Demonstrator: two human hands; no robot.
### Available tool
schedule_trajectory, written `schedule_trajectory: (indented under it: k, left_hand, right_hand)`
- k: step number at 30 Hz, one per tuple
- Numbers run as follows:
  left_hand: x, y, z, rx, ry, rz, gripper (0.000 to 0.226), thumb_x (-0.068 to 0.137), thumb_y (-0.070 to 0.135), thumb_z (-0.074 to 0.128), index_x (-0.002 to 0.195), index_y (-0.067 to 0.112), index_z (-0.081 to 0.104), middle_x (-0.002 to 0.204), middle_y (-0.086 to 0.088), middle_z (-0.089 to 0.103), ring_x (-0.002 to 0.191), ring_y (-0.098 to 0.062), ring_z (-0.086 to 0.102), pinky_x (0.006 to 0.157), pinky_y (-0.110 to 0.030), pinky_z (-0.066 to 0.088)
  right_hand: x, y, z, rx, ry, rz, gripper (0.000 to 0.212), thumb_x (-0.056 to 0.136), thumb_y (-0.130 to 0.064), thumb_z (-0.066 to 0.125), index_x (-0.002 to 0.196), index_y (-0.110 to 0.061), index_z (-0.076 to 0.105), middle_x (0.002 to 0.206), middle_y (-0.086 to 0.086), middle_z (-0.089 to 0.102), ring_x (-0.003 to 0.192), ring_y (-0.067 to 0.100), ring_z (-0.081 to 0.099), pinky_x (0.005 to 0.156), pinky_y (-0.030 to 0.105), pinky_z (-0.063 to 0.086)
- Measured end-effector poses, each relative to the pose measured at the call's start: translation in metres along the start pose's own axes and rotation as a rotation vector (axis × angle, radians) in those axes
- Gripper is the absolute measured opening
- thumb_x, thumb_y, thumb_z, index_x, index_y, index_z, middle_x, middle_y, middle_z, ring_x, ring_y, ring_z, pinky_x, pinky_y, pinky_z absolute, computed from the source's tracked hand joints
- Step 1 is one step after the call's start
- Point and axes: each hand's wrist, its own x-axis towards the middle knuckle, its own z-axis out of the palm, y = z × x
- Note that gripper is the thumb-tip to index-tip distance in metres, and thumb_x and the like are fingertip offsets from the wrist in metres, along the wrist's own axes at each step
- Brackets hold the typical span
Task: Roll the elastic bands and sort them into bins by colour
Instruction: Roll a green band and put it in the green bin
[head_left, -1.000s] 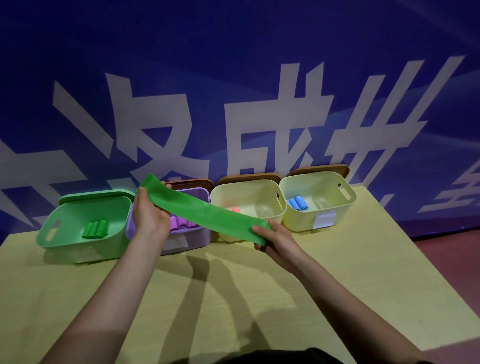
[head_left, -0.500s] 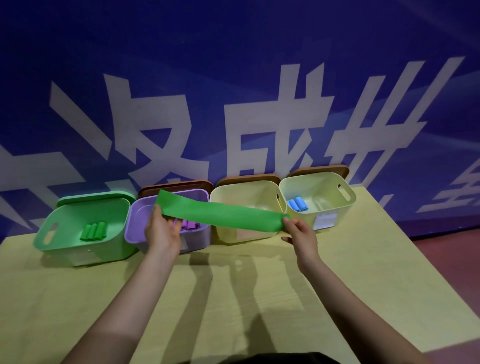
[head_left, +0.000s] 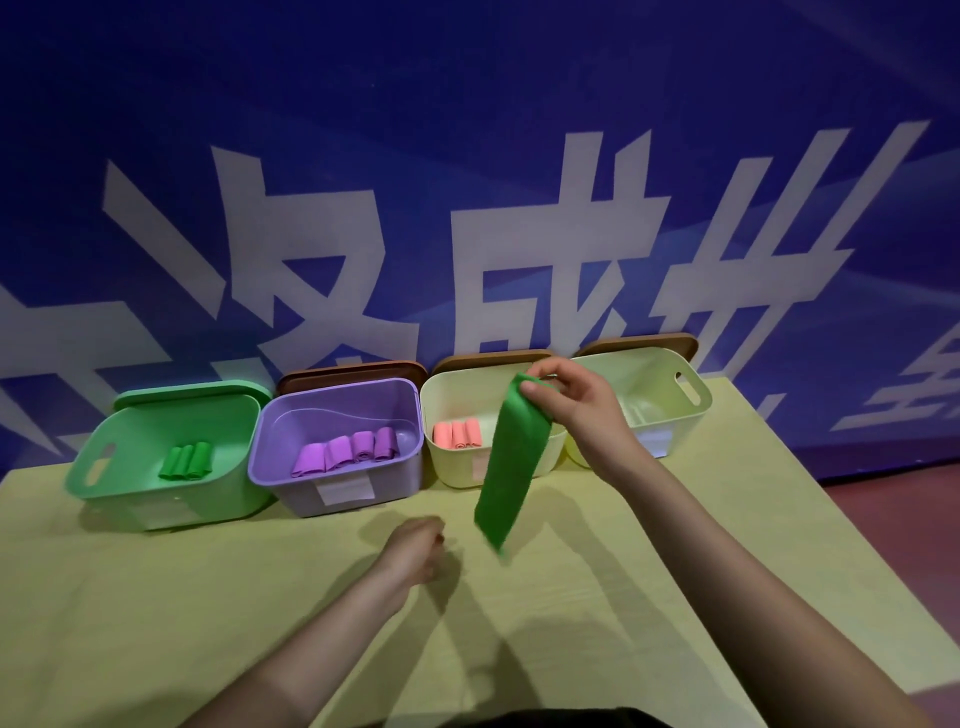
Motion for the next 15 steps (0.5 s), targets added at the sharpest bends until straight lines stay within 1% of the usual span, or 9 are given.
schedule_trajectory:
  k: [2,3,5,6,8,9,11,13,15]
  left_hand:
    - [-0.009,0.025,0.009,-0.029,-0.031,0.159,0.024,0.101,0.029,0.039,0.116,0.02,0.056,0.115,-0.002,0.06,0.104,-0.013,0.054,0.089,-0.033,0.04]
    - [-0.016,0.04,0.014,-0.075,-0.053,0.263,0.028,0.102,0.033,0.037,0.114,0.023,0.059,0.116,0.002,0.062,0.108,-0.009,0.054,0.094,-0.034,0.039]
    - [-0.032,0.067,0.022,-0.166,-0.105,0.425,0.034,0.103,0.037,0.03,0.105,0.031,0.064,0.11,0.011,0.066,0.11,-0.006,0.056,0.098,-0.031,0.039]
    - [-0.038,0.077,0.026,-0.197,-0.137,0.471,0.037,0.103,0.037,0.028,0.102,0.032,0.064,0.108,0.011,0.067,0.112,-0.007,0.057,0.1,-0.03,0.04]
    - [-0.047,0.09,0.031,-0.219,-0.19,0.509,0.04,0.103,0.042,0.029,0.102,0.028,0.067,0.112,0.0,0.069,0.113,-0.016,0.06,0.104,-0.034,0.042]
    - [-0.051,0.093,0.032,-0.213,-0.205,0.51,0.042,0.101,0.046,0.032,0.103,0.026,0.068,0.114,-0.008,0.068,0.111,-0.022,0.063,0.104,-0.039,0.044]
    - [-0.061,0.096,0.035,-0.194,-0.245,0.527,0.045,0.1,0.048,0.032,0.102,0.023,0.068,0.106,-0.016,0.071,0.1,-0.032,0.067,0.095,-0.044,0.05]
    - [-0.068,0.097,0.038,-0.157,-0.28,0.571,0.041,0.101,0.044,0.028,0.102,0.027,0.065,0.095,-0.01,0.074,0.093,-0.032,0.07,0.085,-0.043,0.056]
    - [-0.072,0.097,0.04,-0.131,-0.265,0.631,0.03,0.101,0.037,0.034,0.101,0.028,0.063,0.093,-0.005,0.073,0.091,-0.028,0.069,0.08,-0.039,0.054]
  right_hand:
    - [-0.003,-0.011,0.007,-0.054,-0.092,-0.014,0.014,0.085,-0.002,0.067,0.08,-0.015,0.066,0.072,-0.012,0.065,0.066,0.001,0.059,0.061,0.016,0.047]
    - [-0.005,-0.016,0.01,-0.096,-0.13,-0.01,0.01,0.084,-0.004,0.069,0.081,-0.014,0.068,0.073,-0.01,0.066,0.066,0.002,0.06,0.058,0.017,0.048]
    - [-0.009,-0.021,0.015,-0.154,-0.168,-0.009,0.003,0.083,-0.007,0.071,0.085,-0.009,0.071,0.075,-0.002,0.067,0.064,0.008,0.059,0.05,0.021,0.046]
    - [-0.01,-0.022,0.016,-0.166,-0.169,-0.009,0.004,0.083,-0.008,0.071,0.086,-0.007,0.072,0.075,0.0,0.066,0.062,0.01,0.057,0.047,0.022,0.044]
    - [-0.01,-0.025,0.016,-0.16,-0.145,0.002,0.007,0.083,-0.007,0.071,0.088,-0.002,0.071,0.07,-0.003,0.065,0.057,0.005,0.054,0.046,0.019,0.04]
    - [-0.009,-0.026,0.015,-0.146,-0.127,0.008,0.007,0.084,-0.006,0.07,0.088,-0.001,0.071,0.067,-0.006,0.063,0.055,0.001,0.052,0.046,0.016,0.038]
    - [-0.007,-0.027,0.013,-0.114,-0.089,0.024,0.002,0.084,-0.006,0.07,0.085,-0.005,0.071,0.064,-0.01,0.062,0.054,-0.001,0.05,0.048,0.013,0.038]
    - [-0.006,-0.025,0.011,-0.086,-0.049,0.044,0.003,0.084,-0.008,0.07,0.083,-0.011,0.071,0.065,-0.011,0.063,0.056,0.0,0.052,0.049,0.013,0.039]
    - [-0.007,-0.024,0.009,-0.069,-0.028,0.057,0.005,0.085,-0.009,0.069,0.083,-0.013,0.071,0.066,-0.01,0.063,0.058,0.001,0.053,0.051,0.014,0.04]
